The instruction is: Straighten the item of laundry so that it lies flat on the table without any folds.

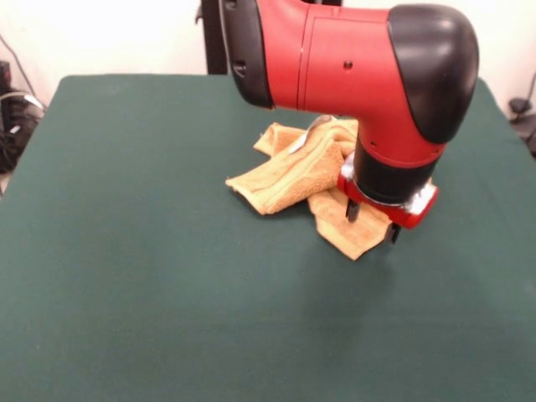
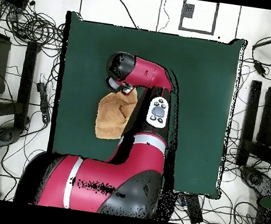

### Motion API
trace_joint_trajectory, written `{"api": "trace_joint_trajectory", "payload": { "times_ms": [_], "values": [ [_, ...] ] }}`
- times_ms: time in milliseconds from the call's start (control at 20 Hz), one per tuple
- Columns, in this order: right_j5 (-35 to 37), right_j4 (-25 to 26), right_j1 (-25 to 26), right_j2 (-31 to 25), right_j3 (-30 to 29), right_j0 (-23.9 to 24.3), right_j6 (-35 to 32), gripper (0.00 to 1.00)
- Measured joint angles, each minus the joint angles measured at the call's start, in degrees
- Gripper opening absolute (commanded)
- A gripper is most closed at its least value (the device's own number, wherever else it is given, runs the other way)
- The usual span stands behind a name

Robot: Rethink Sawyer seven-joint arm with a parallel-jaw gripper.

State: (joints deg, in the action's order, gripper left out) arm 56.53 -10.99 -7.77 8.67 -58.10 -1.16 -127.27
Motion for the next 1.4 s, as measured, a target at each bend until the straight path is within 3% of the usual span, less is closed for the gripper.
{"api": "trace_joint_trajectory", "payload": {
  "times_ms": [1050,1100,1400],
  "values": [
    [-3.09,-0.53,1.1,1.4,0.41,-0.96,0.0,1.0],
    [-3.51,-0.49,1.43,2.13,1.05,-1.92,0.0,0.0],
    [-3.98,-0.36,1.83,3.09,1.86,-2.94,0.0,0.0]
  ]
}}
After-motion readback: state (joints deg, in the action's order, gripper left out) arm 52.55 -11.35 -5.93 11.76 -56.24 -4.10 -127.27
